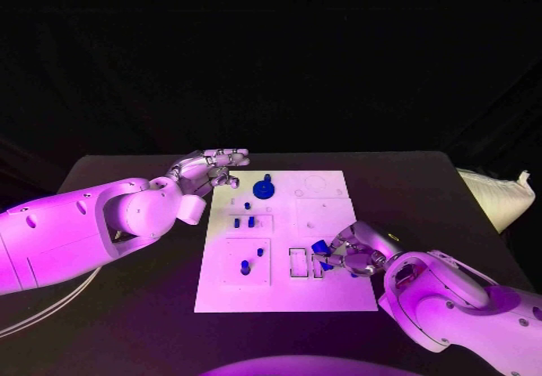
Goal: Assemble the parts on the task board
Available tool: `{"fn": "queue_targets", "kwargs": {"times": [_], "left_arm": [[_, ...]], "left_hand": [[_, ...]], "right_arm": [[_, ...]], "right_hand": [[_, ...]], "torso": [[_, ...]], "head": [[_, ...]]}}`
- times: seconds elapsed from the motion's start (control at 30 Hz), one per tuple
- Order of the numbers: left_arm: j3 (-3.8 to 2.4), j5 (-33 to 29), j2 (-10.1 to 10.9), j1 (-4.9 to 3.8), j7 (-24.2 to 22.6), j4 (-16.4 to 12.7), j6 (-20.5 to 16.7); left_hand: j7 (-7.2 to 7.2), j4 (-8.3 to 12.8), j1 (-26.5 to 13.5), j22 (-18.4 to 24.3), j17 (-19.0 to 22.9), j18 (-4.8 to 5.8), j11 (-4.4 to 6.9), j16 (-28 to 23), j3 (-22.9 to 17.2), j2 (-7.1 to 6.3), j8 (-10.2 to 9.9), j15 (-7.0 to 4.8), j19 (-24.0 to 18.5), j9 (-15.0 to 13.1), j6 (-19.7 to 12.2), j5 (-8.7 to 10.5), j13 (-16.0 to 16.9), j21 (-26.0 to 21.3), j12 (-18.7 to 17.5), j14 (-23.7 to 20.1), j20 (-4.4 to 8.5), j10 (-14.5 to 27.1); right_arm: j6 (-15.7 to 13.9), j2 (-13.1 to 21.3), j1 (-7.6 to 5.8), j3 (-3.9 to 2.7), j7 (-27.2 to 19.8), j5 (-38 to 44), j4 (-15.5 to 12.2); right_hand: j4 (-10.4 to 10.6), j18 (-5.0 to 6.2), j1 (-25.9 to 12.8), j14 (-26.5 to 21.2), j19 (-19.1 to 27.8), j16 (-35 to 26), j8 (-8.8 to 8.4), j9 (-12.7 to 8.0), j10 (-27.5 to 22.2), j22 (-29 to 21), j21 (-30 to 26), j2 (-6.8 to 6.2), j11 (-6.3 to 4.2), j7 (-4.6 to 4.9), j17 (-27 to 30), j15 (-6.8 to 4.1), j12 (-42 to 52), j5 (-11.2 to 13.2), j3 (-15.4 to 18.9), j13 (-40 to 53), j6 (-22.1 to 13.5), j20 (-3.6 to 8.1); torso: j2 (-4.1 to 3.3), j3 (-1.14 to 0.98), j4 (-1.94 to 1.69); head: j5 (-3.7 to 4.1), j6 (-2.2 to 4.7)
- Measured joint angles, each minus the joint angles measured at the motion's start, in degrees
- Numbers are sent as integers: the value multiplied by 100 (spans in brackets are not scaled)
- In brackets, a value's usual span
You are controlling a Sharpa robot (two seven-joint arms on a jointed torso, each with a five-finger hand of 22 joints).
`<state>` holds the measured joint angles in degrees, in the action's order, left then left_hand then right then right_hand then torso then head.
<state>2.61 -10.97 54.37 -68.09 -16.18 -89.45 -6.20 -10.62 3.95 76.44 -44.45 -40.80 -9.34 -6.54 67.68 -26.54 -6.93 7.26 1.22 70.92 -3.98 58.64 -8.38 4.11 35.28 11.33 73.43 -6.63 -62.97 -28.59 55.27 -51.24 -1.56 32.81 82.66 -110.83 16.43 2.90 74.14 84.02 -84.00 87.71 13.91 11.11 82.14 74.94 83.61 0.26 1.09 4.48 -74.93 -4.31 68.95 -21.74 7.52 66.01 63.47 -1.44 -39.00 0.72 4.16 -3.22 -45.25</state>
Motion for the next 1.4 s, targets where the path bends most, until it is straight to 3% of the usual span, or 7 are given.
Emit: {"fn": "queue_targets", "kwargs": {"times": [0.33,0.8,0.97,1.03,1.1,1.17,1.4], "left_arm": [[0,0,-8,1,1,0,6],[0,0,-8,1,1,-7,11],[0,0,-6,1,1,-10,13],[0,0,-4,1,1,-11,13],[0,0,-4,1,2,-12,14],[0,0,-3,1,2,-13,14],[0,0,1,1,-9,-16,10]], "left_hand": [[0,0,0,0,0,0,0,0,0,0,0,0,0,0,0,0,0,0,0,0,0,0],[-21,16,0,6,7,0,0,0,16,0,0,0,0,0,-21,0,0,0,-1,0,0,42],[-21,16,0,6,7,0,0,0,16,0,0,0,0,0,-21,0,0,0,-1,0,0,42],[-21,16,0,6,7,0,0,0,16,0,0,0,0,0,-21,0,0,0,-1,0,0,42],[-21,16,0,6,7,0,0,0,16,0,0,0,0,0,-21,0,0,0,-1,0,0,42],[-21,16,0,6,7,0,0,0,16,0,0,0,0,0,-21,0,0,0,-1,0,0,42],[-21,16,0,5,7,0,0,0,16,0,0,0,0,0,-21,0,0,0,32,0,0,42]], "right_arm": [[161,-338,-1,0,23,-248,92],[380,-563,-3,1,117,-180,264],[404,-601,-3,2,135,-129,337],[402,-615,-3,2,142,-93,362],[396,-622,-3,2,147,-54,383],[383,-627,-3,2,154,-2,404],[314,-630,-5,1,164,148,409]], "right_hand": [[17,1,-166,-5,0,29,-21,46,-58,-1,0,226,38,20,1,-37,3,17,124,297,20,0],[14,4,-245,0,0,29,-32,249,-69,-2,27,219,27,20,2,-41,3,281,288,417,21,-1],[12,8,-538,2,1,29,-75,293,-68,-2,-1,149,25,-159,2,-43,185,866,518,548,202,-1],[16,9,-671,2,1,29,-115,328,-68,-2,-1,150,24,-143,2,-43,386,1149,618,733,185,-1],[23,9,-805,21,0,29,-131,346,72,-3,-7,91,-112,-122,2,-65,352,1428,710,931,164,-1],[39,9,-952,13,1,28,-158,371,110,-3,-28,16,-149,-122,2,-74,210,1663,749,911,164,-1],[40,9,-1179,-13,1,28,-186,412,89,-3,-28,-185,-170,-99,3,-52,43,1830,698,892,141,-1]], "torso": [[-1,2,-5],[-2,-2,-2],[-2,-2,-2],[-2,-2,1],[-2,-2,2],[-2,-2,3],[-2,-3,4]], "head": [[-10,-11],[-66,-29],[-76,-34],[-81,-35],[-86,-36],[-88,-36],[-101,-41]]}}
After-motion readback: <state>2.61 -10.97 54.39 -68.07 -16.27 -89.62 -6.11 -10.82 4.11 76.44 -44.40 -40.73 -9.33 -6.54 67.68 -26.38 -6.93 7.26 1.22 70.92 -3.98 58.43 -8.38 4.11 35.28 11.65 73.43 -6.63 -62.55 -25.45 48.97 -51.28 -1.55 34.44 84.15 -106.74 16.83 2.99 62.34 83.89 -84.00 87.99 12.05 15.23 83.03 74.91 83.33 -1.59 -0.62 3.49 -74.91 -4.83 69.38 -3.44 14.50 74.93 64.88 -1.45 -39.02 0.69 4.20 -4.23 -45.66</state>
